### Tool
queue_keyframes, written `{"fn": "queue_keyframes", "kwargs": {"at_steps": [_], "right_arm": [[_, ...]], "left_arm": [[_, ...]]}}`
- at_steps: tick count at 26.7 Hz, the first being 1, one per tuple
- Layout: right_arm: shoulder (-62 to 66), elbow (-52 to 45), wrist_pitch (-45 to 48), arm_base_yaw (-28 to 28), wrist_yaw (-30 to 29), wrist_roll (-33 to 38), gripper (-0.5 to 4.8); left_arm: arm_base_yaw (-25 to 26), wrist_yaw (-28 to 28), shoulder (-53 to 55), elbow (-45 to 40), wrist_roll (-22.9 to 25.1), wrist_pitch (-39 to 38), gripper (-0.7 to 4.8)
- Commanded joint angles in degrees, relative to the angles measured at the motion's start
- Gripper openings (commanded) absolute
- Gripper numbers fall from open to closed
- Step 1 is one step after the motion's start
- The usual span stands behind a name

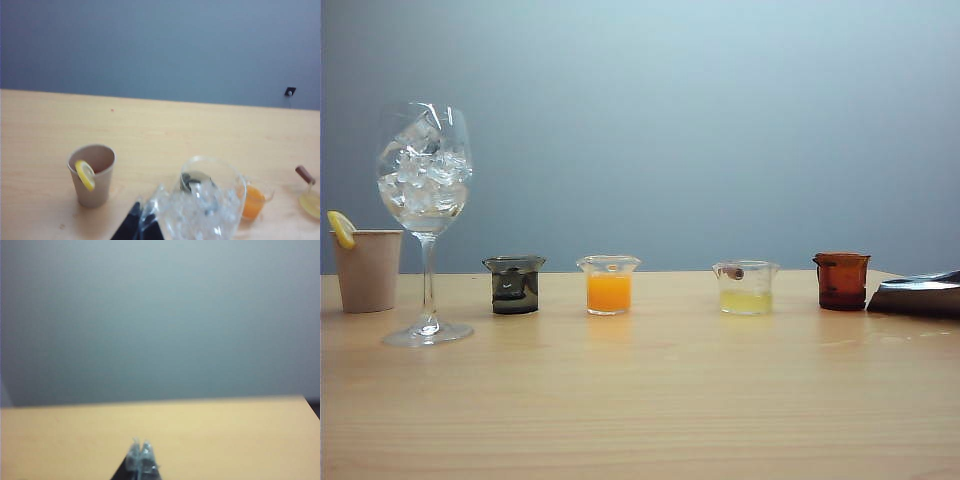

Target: Pick up the ice scoop on the desk filled with ice cubes, pour the ice into the goblet, and finally put the scoop back on the table.

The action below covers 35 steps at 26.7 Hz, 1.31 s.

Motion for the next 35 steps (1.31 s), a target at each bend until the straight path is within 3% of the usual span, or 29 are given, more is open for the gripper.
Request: {"fn": "queue_keyframes", "kwargs": {"at_steps": [1, 9, 12, 13, 20, 27, 35], "right_arm": [[-1.6, 0.1, -10.7, 4.0, 4.9, -0.3, -0.06], [-2.2, -5.5, -12.5, 9.1, 5.1, -1.4, 0.0], [-2.3, -6.4, -12.1, 9.1, 4.7, -1.4, 0.22], [-2.3, -6.4, -11.7, 9.1, 5.0, -1.4, 0.22], [-2.3, -6.4, -10.6, 9.1, 7.2, -0.7, 0.22], [-2.3, -6.4, -10.9, 9.1, 7.4, -0.7, 0.22], [-2.3, -6.4, -10.9, 9.1, 7.5, -0.7, 0.22]], "left_arm": [[-0.2, 1.2, -1.4, -3.1, 0.2, 3.4, -0.05], [-0.9, 7.5, -1.9, -13.7, 0.4, 14.0, -0.05], [-2.2, 7.9, -1.9, -15.9, 7.3, 14.0, -0.05], [-2.2, 7.9, -1.9, -16.1, 7.5, 14.2, -0.05], [-2.1, 8.3, -1.9, -19.8, 5.8, 22.9, -0.06], [-2.1, 12.7, -1.9, -23.1, 6.0, 25.7, -0.05], [-2.1, 12.8, -4.3, -24.7, 5.5, 27.9, -0.06]]}}
